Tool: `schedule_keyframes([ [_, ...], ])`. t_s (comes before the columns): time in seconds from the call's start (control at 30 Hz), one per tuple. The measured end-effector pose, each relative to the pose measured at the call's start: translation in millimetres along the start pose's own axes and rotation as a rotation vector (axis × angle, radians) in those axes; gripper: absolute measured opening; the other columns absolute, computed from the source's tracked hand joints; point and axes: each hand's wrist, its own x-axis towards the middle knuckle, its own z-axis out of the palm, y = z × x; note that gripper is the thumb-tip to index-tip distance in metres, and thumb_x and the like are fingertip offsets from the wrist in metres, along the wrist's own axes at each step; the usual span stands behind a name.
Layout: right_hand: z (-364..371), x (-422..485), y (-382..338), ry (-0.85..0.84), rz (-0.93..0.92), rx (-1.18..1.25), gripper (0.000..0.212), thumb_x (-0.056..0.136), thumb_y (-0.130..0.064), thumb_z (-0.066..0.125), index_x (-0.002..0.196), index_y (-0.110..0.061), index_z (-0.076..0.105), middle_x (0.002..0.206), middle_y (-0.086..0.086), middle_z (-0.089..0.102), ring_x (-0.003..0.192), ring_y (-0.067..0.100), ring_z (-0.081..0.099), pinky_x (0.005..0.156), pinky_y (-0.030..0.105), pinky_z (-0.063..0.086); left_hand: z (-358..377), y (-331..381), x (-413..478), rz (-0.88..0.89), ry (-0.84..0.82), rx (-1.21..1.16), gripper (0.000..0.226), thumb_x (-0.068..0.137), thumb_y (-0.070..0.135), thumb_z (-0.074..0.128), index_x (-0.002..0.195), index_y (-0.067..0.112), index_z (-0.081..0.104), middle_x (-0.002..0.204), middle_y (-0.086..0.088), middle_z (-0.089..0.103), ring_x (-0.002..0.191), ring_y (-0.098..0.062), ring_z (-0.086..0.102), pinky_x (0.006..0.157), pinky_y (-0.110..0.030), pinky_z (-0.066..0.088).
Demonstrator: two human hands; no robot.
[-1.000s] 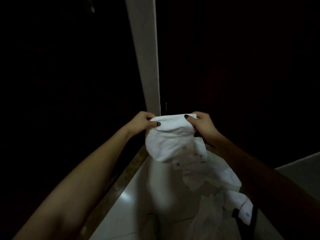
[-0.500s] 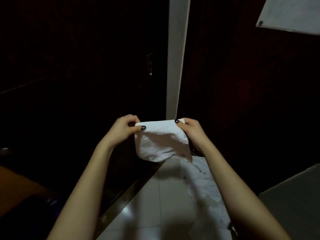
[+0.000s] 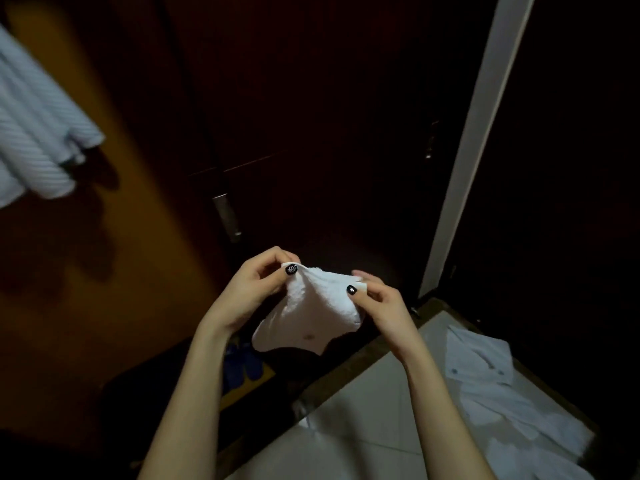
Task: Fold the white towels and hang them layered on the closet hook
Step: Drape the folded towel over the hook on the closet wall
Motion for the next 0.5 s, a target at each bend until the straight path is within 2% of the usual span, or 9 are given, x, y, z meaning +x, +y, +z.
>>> schedule_keyframes([
  [0.03, 20.1, -4.9, -1.8, -0.025, 0.005, 0.007, 0.012, 0.093, -0.017, 0.065, 0.094, -0.011, 0.075, 0.125, -0.016, 0.058, 0.11, -0.003, 0.057, 0.089, 0.015, 0.045, -11.2, 2.1, -16.2, -0.003, 0.021, -0.029, 0.022, 0.088, 0.038, 0.066, 0.079, 0.018, 0.061, 0.096, 0.006, 0.065, 0.077, -0.003, 0.062, 0.066, -0.016, 0.048],
  [0.07, 40.0, -9.8, -3.3, -0.057, 0.008, 0.028, 0.012, 0.093, -0.016, 0.065, 0.095, -0.011, 0.075, 0.125, -0.013, 0.059, 0.109, -0.003, 0.059, 0.088, 0.016, 0.048, -22.4, 4.0, -33.1, -0.001, 0.044, -0.054, 0.021, 0.088, 0.036, 0.066, 0.078, 0.018, 0.062, 0.095, 0.006, 0.065, 0.069, 0.001, 0.06, 0.062, -0.011, 0.046],
  [0.13, 77.1, -21.3, -6.4, -0.117, -0.023, 0.051, 0.017, 0.094, -0.017, 0.063, 0.084, -0.008, 0.074, 0.101, -0.006, 0.068, 0.085, 0.005, 0.065, 0.073, 0.022, 0.052, -45.8, 7.4, -67.3, -0.012, 0.104, -0.068, 0.017, 0.088, 0.03, 0.067, 0.076, 0.019, 0.062, 0.093, 0.008, 0.066, 0.065, 0.004, 0.059, 0.057, -0.007, 0.044],
  [0.2, 107.0, -33.3, -11.1, -0.163, -0.07, 0.043, 0.032, 0.095, -0.02, 0.064, 0.069, 0.0, 0.06, 0.07, 0.003, 0.055, 0.064, 0.016, 0.05, 0.059, 0.027, 0.039, -67.2, 10.0, -100.2, -0.028, 0.192, -0.038, 0.016, 0.088, 0.024, 0.066, 0.073, 0.023, 0.062, 0.092, 0.012, 0.066, 0.072, 0.004, 0.058, 0.058, -0.006, 0.042],
  [0.23, 119.2, -38.9, -13.9, -0.19, -0.079, 0.028, 0.036, 0.094, -0.02, 0.064, 0.067, 0.002, 0.055, 0.065, 0.006, 0.049, 0.062, 0.017, 0.044, 0.058, 0.027, 0.035, -76.0, 11.1, -116.5, -0.029, 0.243, -0.019, 0.017, 0.088, 0.022, 0.066, 0.071, 0.025, 0.062, 0.091, 0.013, 0.066, 0.075, 0.003, 0.059, 0.06, -0.007, 0.042],
  [0.33, 146.4, -51.2, -23.5, -0.267, -0.098, -0.108, 0.038, 0.092, -0.019, 0.067, 0.055, -0.018, 0.056, 0.057, -0.003, 0.046, 0.057, 0.009, 0.042, 0.057, 0.027, 0.033, -94.5, 12.4, -159.4, -0.03, 0.365, -0.019, 0.016, 0.087, 0.02, 0.068, 0.072, 0.025, 0.064, 0.096, 0.007, 0.07, 0.086, -0.003, 0.064, 0.07, -0.012, 0.048],
  [0.37, 153.3, -54.6, -26.5, -0.277, -0.098, -0.171, 0.038, 0.091, -0.019, 0.068, 0.054, -0.021, 0.057, 0.056, -0.004, 0.049, 0.057, 0.009, 0.044, 0.058, 0.029, 0.034, -99.0, 13.0, -172.5, -0.049, 0.375, -0.024, 0.013, 0.086, 0.021, 0.068, 0.074, 0.022, 0.064, 0.1, 0.004, 0.072, 0.091, -0.008, 0.066, 0.074, -0.017, 0.052],
  [0.43, 164.8, -60.2, -32.5, -0.295, -0.099, -0.271, 0.028, 0.088, -0.021, 0.07, 0.061, -0.017, 0.065, 0.058, 0.0, 0.058, 0.057, 0.017, 0.051, 0.057, 0.037, 0.04, -108.5, 15.0, -197.2, -0.085, 0.381, 0.018, 0.011, 0.085, 0.022, 0.07, 0.075, 0.021, 0.065, 0.104, -0.005, 0.072, 0.099, -0.016, 0.067, 0.083, -0.027, 0.055],
  [0.5, 174.6, -64.7, -38.7, -0.306, -0.117, -0.36, 0.021, 0.087, -0.023, 0.072, 0.067, -0.017, 0.069, 0.064, 0.005, 0.068, 0.063, 0.034, 0.063, 0.059, 0.048, 0.048, -118.1, 16.1, -219.6, -0.108, 0.423, 0.122, 0.011, 0.084, 0.024, 0.072, 0.075, 0.023, 0.066, 0.098, -0.01, 0.071, 0.095, -0.017, 0.066, 0.086, -0.028, 0.052],
])
